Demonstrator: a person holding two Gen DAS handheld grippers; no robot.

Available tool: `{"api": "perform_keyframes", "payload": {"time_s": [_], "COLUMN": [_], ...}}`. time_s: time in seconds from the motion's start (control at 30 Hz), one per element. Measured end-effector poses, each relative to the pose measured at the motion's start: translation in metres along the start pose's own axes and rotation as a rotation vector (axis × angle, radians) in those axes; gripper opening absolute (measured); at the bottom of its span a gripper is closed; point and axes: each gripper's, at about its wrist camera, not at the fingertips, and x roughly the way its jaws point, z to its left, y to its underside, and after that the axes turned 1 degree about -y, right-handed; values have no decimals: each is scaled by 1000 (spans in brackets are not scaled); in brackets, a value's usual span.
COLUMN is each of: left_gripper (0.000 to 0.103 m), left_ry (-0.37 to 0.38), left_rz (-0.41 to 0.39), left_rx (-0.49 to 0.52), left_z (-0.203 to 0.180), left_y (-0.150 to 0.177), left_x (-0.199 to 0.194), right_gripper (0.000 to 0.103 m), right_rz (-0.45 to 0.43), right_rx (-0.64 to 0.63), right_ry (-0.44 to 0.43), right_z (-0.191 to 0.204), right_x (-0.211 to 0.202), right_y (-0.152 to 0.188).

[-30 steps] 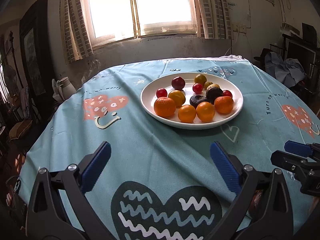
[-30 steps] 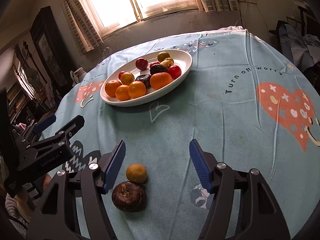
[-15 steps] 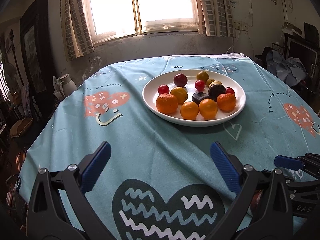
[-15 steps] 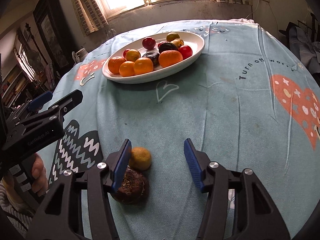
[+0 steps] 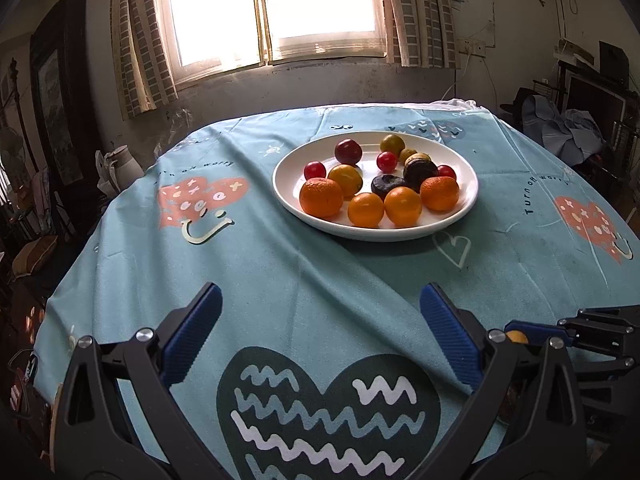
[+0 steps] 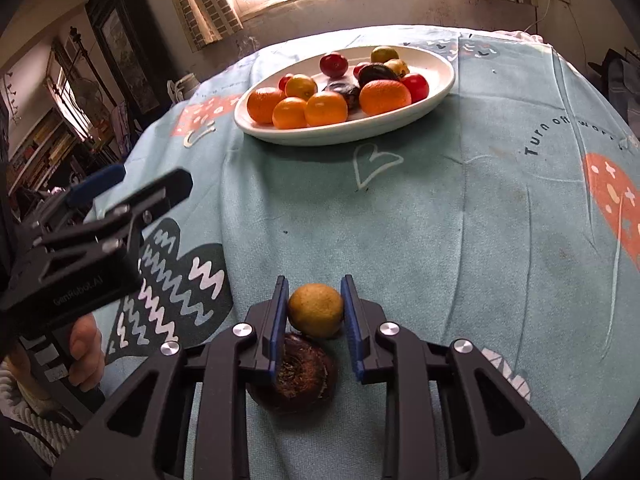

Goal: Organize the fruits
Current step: 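Grasp the yellow fruit with the right gripper while the left grasps the brown dried fruit, then carry both fruits onto the plate and open both grippers to release them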

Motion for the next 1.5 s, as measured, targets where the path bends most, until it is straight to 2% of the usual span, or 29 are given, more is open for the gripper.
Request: {"api": "perform_keyframes", "payload": {"time_s": [0.07, 0.13, 0.2, 0.3, 0.33, 0.37, 0.4, 0.43, 0.47, 0.53, 0.6, 0.63, 0.73, 0.8, 0.83, 0.9, 1.0, 1.1, 1.23, 1.37, 1.5], "left_gripper": [101, 101, 101, 100, 98, 91, 85, 74, 72, 69, 69, 68, 64, 53, 44, 43, 43, 43, 43, 43, 43], "left_ry": [90, 179, 211, 224, 242, 259, 269, 292, 341, 393, 463, 511, 501, 505, 503, 536, 507, 422, 246, 178, 119], "left_rz": [21, 44, 39, 19, 23, 36, 64, 104, 133, 163, 203, 256, 251, 255, 255, 267, 248, 154, 70, 39, 54], "left_rx": [13, 71, 189, 345, 368, 380, 380, 367, 334, 294, 305, 338, 401, 364, 336, 290, 299, 267, 164, 50, -10], "left_z": [-6, -23, -51, -87, -93, -96, -97, -96, -92, -86, -90, -97, -109, -103, -99, -91, -91, -73, -35, -2, 10], "left_y": [7, 15, 22, 30, 32, 32, 32, 32, 30, 29, 34, 41, 48, 46, 44, 42, 40, 18, -37, -90, -117], "left_x": [-4, -8, -12, -19, -19, -18, -13, -6, -2, 3, 4, 8, 4, 7, 9, 13, 11, 5, 20, 50, 93], "right_gripper": [27, 27, 27, 27, 27, 27, 27, 27, 27, 27, 27, 27, 27, 27, 27, 27, 27, 27, 27, 27, 27], "right_rz": [-103, -177, -206, -204, -206, -208, -210, -212, -212, -210, -208, -208, -213, -212, -212, -211, -218, -221, -208, -238, -220], "right_rx": [66, 149, 206, 217, 214, 211, 212, 214, 215, 214, 210, 209, 212, 210, 208, 207, 212, 188, 128, 109, 125], "right_ry": [16, 11, -2, -18, -24, -26, -29, -32, -37, -43, -46, -47, -45, -46, -47, -46, -47, -29, 13, 40, 55], "right_z": [-16, -35, -47, -49, -48, -47, -47, -47, -47, -47, -46, -46, -46, -46, -46, -46, -46, -41, -28, -19, -21], "right_x": [-25, -45, -53, -54, -55, -56, -56, -57, -57, -57, -57, -57, -59, -59, -58, -58, -59, -60, -56, -43, -3], "right_y": [-8, -12, -12, -13, -14, -14, -15, -15, -15, -15, -14, -14, -13, -13, -13, -13, -13, -21, -61, -111, -145]}}
